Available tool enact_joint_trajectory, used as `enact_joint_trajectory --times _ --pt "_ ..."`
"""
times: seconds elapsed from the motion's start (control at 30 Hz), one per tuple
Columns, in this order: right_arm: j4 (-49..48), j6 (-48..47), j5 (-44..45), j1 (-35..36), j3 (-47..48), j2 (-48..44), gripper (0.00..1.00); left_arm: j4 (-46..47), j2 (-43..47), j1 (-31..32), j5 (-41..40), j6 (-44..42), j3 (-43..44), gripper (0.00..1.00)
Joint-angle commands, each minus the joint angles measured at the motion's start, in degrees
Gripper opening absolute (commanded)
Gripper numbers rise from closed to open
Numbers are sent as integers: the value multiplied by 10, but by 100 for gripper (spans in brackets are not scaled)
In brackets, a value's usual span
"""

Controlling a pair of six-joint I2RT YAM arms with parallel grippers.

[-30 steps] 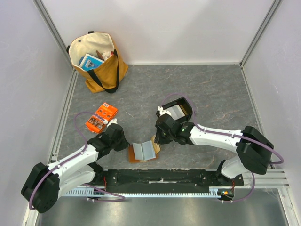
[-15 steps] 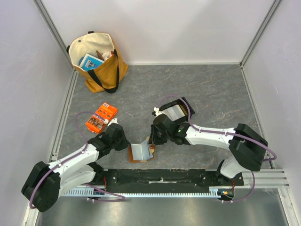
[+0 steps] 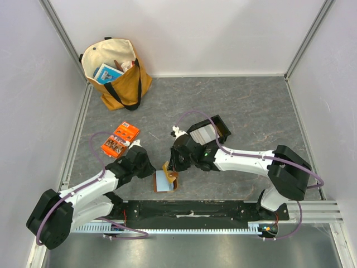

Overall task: Put the credit cards into the card holder
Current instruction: Turn over the card slot in the card holder.

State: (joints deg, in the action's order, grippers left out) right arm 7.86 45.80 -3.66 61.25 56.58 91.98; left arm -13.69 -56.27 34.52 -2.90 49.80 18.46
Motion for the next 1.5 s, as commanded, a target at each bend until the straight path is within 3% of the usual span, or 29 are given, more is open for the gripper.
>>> enact_joint_trajectory --times 0.0,0.2,1.1,1.47 --pt "35 -18 59 -10 0 -36 0 3 -1 0 -11 -9 -5 2" --pt "71 -22 75 -12 -6 -43 0 2 1 1 -11 -15 -5 2" --pt "68 -8 91 -22 -22 -102 0 5 -5 0 -7 -23 0 2" --pt "17 11 48 -39 -59 -119 0 13 -16 0 -5 -26 -3 2"
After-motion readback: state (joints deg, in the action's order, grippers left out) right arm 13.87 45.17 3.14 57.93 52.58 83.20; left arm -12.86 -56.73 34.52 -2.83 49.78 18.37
